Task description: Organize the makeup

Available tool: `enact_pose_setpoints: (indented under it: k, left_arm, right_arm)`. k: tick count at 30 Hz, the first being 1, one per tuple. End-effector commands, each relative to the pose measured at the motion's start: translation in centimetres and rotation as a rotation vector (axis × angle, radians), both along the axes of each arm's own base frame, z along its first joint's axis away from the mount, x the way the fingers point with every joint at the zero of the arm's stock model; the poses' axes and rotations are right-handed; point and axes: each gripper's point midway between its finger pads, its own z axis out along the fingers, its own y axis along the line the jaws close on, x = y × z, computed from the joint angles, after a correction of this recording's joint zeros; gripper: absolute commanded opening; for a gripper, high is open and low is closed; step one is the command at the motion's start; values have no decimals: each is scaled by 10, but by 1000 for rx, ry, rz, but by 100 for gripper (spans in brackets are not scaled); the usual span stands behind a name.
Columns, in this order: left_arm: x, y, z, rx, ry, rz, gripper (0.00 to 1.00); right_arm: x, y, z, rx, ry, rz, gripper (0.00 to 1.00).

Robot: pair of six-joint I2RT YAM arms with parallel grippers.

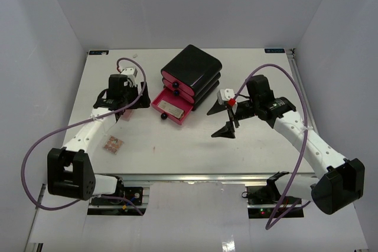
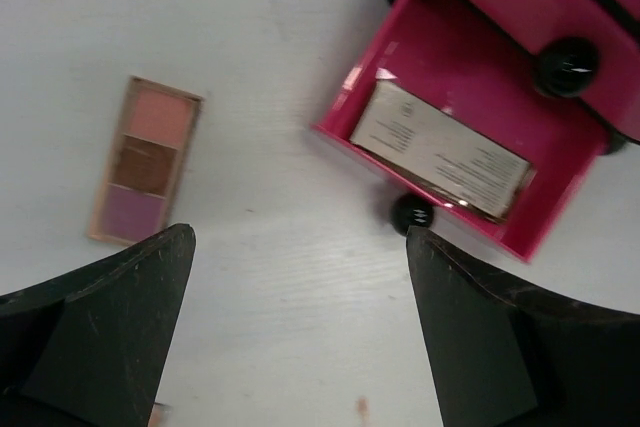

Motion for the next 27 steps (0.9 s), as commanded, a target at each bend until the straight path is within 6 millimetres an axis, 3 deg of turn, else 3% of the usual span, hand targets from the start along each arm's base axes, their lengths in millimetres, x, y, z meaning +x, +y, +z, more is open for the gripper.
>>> enact_pose_setpoints:
  k: [1,4,8,22,27]
  left_arm:
    - [3,56,-36,234,99,-44,96]
    - [4,51,-62,257,110,-194,94]
    - [11,63,-78,310,134,-199,92]
    - [28,70,-114,316,191,-234,88]
    - [30,66,-117,286,197,-231,85]
  right_arm:
    - [-17,-5,28,157,-113,107,90]
    - [-16,-9,24,159,-117,92,90]
    - [-14,-12,21,153,-125,75,90]
    - [-11,-12,13,144,-112,72,90]
    - [-11,-13,11,143,-107,69,90]
